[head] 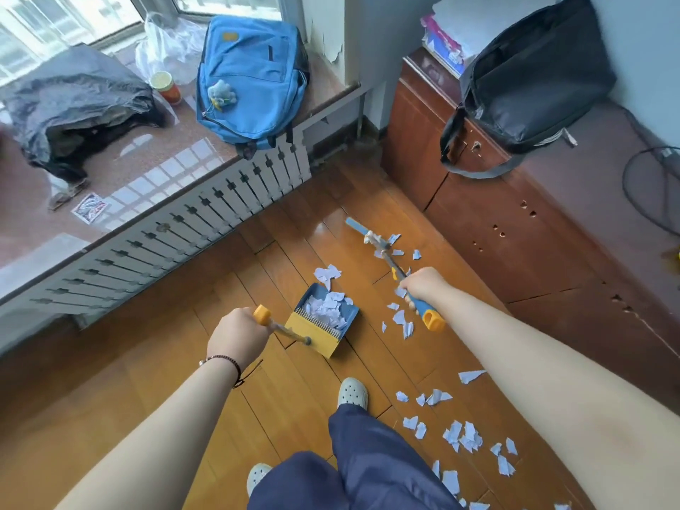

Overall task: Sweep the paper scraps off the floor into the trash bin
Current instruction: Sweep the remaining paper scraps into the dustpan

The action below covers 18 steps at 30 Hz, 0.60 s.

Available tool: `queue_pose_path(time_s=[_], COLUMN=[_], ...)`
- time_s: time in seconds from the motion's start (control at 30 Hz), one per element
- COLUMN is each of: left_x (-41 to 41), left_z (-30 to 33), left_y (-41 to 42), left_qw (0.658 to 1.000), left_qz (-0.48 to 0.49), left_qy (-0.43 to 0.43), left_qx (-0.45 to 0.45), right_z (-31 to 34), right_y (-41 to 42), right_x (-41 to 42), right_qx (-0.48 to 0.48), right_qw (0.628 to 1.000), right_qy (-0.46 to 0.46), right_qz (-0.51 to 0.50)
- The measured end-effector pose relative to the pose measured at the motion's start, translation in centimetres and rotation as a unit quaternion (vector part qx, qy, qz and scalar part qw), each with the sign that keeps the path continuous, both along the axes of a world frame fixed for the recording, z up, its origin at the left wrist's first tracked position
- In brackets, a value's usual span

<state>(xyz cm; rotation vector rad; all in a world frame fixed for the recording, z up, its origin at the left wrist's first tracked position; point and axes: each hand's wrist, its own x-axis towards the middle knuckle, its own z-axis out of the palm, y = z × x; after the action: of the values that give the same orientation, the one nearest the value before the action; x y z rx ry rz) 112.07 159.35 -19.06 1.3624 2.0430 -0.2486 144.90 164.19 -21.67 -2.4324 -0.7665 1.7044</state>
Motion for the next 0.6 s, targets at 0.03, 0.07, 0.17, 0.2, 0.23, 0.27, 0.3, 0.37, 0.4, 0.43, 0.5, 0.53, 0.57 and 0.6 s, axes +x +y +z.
queue_pose_path(time_s=[0.03, 0.07, 0.17, 0.2, 0.23, 0.27, 0.3, 0.37, 0.4, 0.43, 0.5, 0.53, 0.57, 0.6], left_x=[-0.3, -0.6, -0.9, -0.9, -1.0, -0.8, -0.9, -0.6, -0.5, -0.4, -0.2, -0.2, -0.1, 0.0], left_z=[0.0, 0.1, -0.2, -0.3, -0.5, -0.5, -0.7, -0.7, -0.8, -0.8, -0.8, -0.8, -0.7, -0.7], left_y=[-0.2, -0.3, -0.4, -0.3, -0.3, 0.0, 0.1, 0.4, 0.4, 0.6, 0.8, 1.0, 1.1, 1.2], left_qw=[1.000, 1.000, 1.000, 1.000, 1.000, 1.000, 0.999, 0.999, 0.999, 0.999, 0.999, 0.999, 0.999, 0.999], left_qz=[0.007, 0.013, 0.010, 0.005, 0.004, 0.001, 0.002, 0.003, 0.002, 0.002, 0.002, 0.001, 0.000, -0.004], left_qy=[0.001, 0.003, 0.021, 0.027, 0.031, 0.030, 0.030, 0.032, 0.034, 0.035, 0.037, 0.039, 0.041, 0.043], left_qx=[0.002, 0.001, -0.004, -0.006, -0.007, -0.006, -0.009, -0.011, -0.010, -0.009, -0.011, -0.012, -0.012, -0.013], right_z=[-0.9, -1.5, -2.8, -2.9, -3.3, -3.5, -4.2, -5.8, -6.5, -6.6, -5.8, -5.7, -5.6, -5.6], right_y=[1.1, 2.2, 5.0, 5.7, 6.2, 6.5, 6.9, 6.8, 6.6, 6.0, 4.1, 2.9, 1.6, 0.2], right_x=[-0.2, -0.5, -1.7, -2.0, -2.4, -2.5, -2.9, -3.6, -4.3, -5.2, -7.3, -8.1, -8.8, -9.3], right_qx=[0.011, 0.017, 0.014, 0.014, 0.019, 0.024, 0.019, -0.016, -0.040, -0.046, -0.047, -0.049, -0.050, -0.055], right_qw=[1.000, 0.999, 0.996, 0.994, 0.994, 0.994, 0.994, 0.993, 0.991, 0.989, 0.985, 0.985, 0.985, 0.985], right_qy=[-0.019, -0.041, -0.073, -0.079, -0.080, -0.077, -0.078, -0.085, -0.085, -0.081, -0.081, -0.077, -0.071, -0.062], right_qz=[0.014, 0.028, 0.052, 0.067, 0.074, 0.075, 0.079, 0.085, 0.098, 0.114, 0.146, 0.148, 0.147, 0.152])
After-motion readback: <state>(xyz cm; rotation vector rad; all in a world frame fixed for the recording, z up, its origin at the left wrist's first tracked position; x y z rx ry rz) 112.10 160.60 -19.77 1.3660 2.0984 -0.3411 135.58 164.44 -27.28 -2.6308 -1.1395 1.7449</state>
